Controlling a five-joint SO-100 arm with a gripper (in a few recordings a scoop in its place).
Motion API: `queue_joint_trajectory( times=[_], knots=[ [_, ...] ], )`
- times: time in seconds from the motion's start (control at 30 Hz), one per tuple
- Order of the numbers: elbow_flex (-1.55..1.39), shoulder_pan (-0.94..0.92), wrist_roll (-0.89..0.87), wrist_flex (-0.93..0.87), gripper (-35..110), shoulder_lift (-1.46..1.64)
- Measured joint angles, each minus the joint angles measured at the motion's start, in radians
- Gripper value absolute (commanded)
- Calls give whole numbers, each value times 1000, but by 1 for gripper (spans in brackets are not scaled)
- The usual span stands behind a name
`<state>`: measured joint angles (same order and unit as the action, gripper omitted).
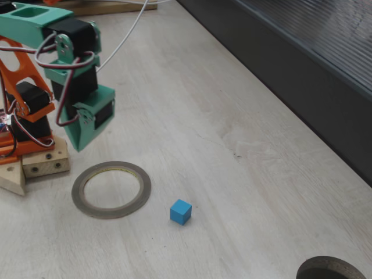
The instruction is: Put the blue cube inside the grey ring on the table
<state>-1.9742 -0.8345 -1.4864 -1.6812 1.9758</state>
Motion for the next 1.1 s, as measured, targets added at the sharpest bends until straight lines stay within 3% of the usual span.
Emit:
queue_joint_trajectory(
  times=[1.1],
  knots=[
    [792,0,0,0,0,-792]
  ],
)
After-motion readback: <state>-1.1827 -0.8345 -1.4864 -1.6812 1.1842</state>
